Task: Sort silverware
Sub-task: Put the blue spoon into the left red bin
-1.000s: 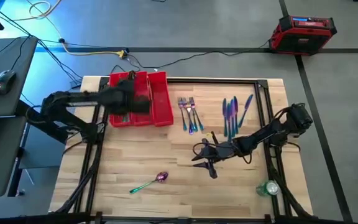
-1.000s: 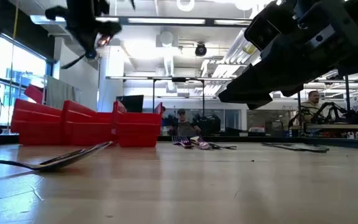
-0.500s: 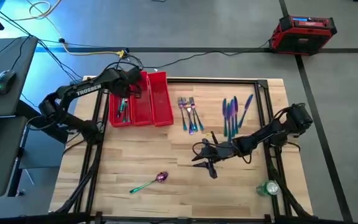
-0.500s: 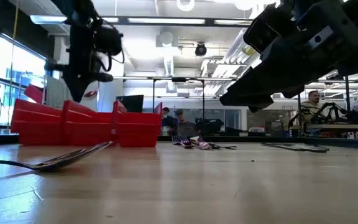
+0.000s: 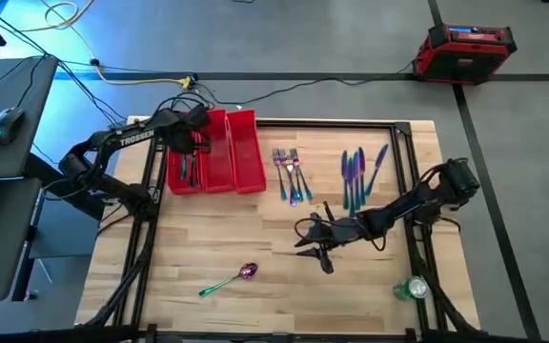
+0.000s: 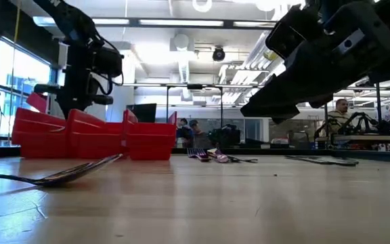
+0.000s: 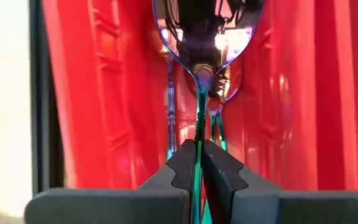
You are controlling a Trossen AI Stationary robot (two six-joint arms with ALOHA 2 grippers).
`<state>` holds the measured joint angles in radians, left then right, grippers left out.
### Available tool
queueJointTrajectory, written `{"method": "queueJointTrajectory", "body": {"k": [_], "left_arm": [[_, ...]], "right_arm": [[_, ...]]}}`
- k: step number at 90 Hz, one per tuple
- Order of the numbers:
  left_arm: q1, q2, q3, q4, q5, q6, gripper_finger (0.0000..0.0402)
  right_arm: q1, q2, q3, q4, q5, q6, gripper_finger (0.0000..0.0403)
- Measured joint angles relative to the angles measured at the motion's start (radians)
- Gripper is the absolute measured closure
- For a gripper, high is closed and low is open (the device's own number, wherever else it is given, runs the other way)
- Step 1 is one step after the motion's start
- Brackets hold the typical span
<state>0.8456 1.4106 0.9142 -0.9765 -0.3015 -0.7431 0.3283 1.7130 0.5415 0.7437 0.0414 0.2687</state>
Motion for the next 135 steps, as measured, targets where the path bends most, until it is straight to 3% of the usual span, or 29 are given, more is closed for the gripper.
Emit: {"method": "queueJointTrajectory", "body": {"k": [36,55,71,94,116,135], "left_arm": [[0.030,-0.004,0.025,-0.016,0.024,0.071,0.0344],[-0.073,-0.081,0.160,-0.081,0.022,0.110,0.0332],[-0.323,-0.161,0.269,-0.136,0.019,0.050,0.0336],[-0.855,-0.169,0.284,-0.121,0.021,-0.203,0.0346],[-1.283,-0.017,0.283,0.008,0.069,-0.461,0.0346],[-1.470,0.208,0.283,0.324,0.077,-0.477,0.0345]], "right_arm": [[0.000,0.000,0.000,0.000,0.000,0.000,0.0293],[0.000,0.000,0.000,-0.002,0.000,-0.007,0.0293],[0.000,0.000,0.000,-0.002,0.000,-0.008,0.0293],[0.000,0.000,0.000,-0.004,0.000,-0.008,0.0293],[0.000,0.000,0.000,-0.006,0.000,-0.008,0.0293],[0.000,0.000,0.000,-0.007,0.000,-0.007,0.0293]]}}
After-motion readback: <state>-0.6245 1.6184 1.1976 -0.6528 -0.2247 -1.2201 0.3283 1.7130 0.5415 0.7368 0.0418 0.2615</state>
